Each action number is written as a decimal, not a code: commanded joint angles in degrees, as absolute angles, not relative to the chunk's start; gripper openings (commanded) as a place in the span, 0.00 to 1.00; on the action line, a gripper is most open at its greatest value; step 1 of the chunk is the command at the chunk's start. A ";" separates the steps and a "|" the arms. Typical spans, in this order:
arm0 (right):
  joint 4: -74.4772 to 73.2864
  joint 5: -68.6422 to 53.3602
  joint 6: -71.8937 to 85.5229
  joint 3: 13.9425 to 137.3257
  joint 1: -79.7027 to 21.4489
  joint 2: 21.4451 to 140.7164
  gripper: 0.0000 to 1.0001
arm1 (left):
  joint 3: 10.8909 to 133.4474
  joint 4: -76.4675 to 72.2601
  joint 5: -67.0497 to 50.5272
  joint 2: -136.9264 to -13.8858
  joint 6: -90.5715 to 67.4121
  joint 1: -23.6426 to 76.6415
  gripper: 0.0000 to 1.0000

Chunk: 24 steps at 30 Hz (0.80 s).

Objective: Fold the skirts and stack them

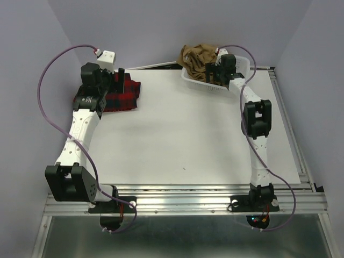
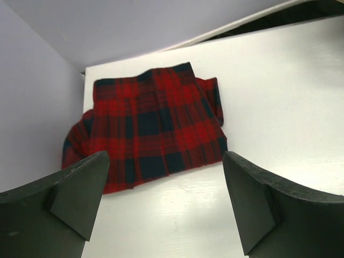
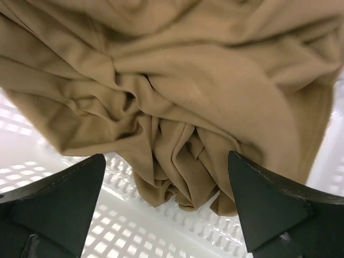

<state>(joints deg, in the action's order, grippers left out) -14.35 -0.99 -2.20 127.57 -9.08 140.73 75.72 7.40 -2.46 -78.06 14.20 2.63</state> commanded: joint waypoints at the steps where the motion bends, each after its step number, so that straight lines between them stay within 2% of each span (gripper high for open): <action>1: -1.86 5.36 -4.74 125.69 -9.40 140.53 1.00 | 79.54 10.63 -6.68 -77.43 10.02 2.90 0.99; 8: 3.34 10.19 -7.73 123.75 -9.40 145.89 1.00 | 81.30 12.39 -7.90 -77.43 9.40 2.90 0.99; 10: 3.51 10.81 -8.35 124.01 -9.40 147.21 0.95 | 82.35 12.57 -7.91 -77.69 9.40 2.90 0.99; 11: 3.60 10.98 -8.09 123.93 -9.40 147.30 0.88 | 82.79 12.83 -7.91 -77.87 9.49 2.90 0.99; 12: 3.69 10.90 -7.74 123.93 -8.88 147.04 0.71 | 83.23 13.01 -7.82 -78.22 9.58 2.90 0.99; 15: 3.69 9.50 -6.77 123.75 -8.88 145.82 0.46 | 83.23 13.01 -8.08 -78.57 9.41 2.90 0.99; 16: 3.69 9.32 -6.77 123.84 -8.88 144.77 0.28 | 83.15 13.01 -8.35 -78.84 9.14 2.81 0.99; 17: 3.69 9.06 -6.68 124.01 -8.88 144.15 0.20 | 83.23 12.92 -8.52 -79.01 8.97 2.90 0.99; 18: 3.69 8.53 -6.68 124.36 -8.35 143.44 0.07 | 83.41 13.01 -8.96 -79.27 8.88 2.90 0.99; 19: 3.69 8.35 -6.68 124.71 -8.35 142.83 0.01 | 83.50 13.01 -9.14 -79.45 8.62 2.90 0.99; 24: 4.74 7.38 -6.59 127.44 -8.35 138.00 0.01 | 85.86 13.53 -10.72 -80.51 8.09 2.90 0.99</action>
